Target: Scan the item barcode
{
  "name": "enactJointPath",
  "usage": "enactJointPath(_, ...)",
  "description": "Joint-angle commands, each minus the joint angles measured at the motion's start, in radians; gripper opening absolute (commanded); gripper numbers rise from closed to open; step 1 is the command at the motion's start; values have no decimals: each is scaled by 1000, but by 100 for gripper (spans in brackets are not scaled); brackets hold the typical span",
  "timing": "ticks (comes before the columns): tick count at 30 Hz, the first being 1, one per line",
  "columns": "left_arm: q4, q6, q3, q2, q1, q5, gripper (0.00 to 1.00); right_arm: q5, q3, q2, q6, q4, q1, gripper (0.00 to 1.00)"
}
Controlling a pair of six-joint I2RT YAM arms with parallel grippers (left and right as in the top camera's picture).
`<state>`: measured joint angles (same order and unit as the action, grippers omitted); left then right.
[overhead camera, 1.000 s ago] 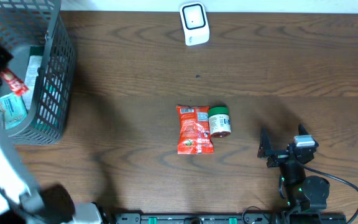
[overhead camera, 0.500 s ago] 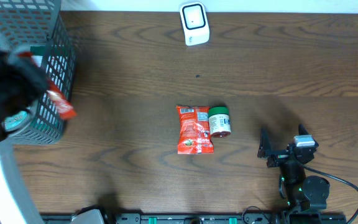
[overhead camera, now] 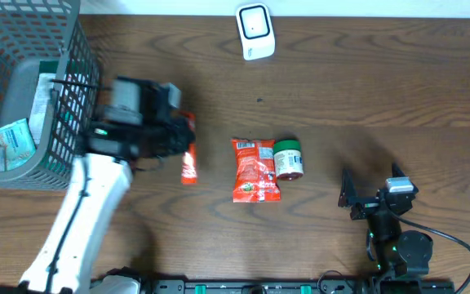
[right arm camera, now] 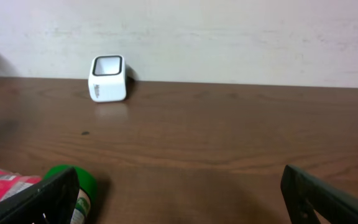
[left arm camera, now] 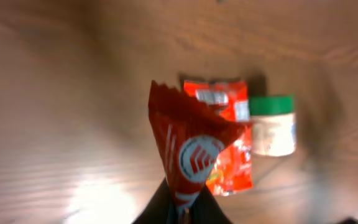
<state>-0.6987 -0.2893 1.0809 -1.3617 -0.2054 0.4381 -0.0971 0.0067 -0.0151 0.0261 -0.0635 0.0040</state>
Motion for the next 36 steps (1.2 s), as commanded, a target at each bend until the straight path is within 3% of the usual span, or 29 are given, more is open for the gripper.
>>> enactJointPath(1, 118, -92, -124, -9, -82, -85, 7, 2, -1, 3, 3, -4, -10, 99)
enactJointPath(8, 234, -95, -211, -79, -189, -269, 8, 2, -1, 3, 3, -4, -10, 99)
enactJointPath(14, 285, -109, -211, -209, -240, -279, 9, 2, -1, 3, 3, -4, -10, 99)
enactJointPath(15, 295, -109, -211, -224, -239, -279, 14, 2, -1, 3, 3, -4, -10, 99)
enactJointPath(16, 299, -109, -211, -230, -239, -279, 25, 2, -1, 3, 3, -4, -10, 99)
enactJointPath(18, 299, -109, -205, -231, -233, -288, 56, 2, -1, 3, 3, -4, -10, 99)
enactJointPath(20, 279, -109, -183, -224, -225, -290, 78, 2, -1, 3, 3, -4, -10, 99)
enactJointPath(22, 230, -109, -149, -218, -223, -290, 81, 2, -1, 3, 3, -4, -10, 99)
enactJointPath(24, 185, -109, -121, -213, -227, -290, 81, 2, -1, 3, 3, -4, -10, 99)
enactJointPath(25, 162, -109, -111, -211, -234, -290, 74, 2, -1, 3, 3, -4, -10, 99)
enactJointPath(27, 131, -109, -110, -212, -259, -290, 43, 2, -1, 3, 3, -4, -10, 99)
enactJointPath(30, 105, -114, -117, -213, -297, -299, 20, 2, -1, 3, 3, -4, -10, 99)
enactJointPath(33, 105, -167, -134, -213, -330, -349, 8, 2, -1, 3, 3, -4, -10, 99)
enactJointPath(36, 105, -206, -152, -214, -357, -405, 8, 2, -1, 3, 3, -4, -10, 99)
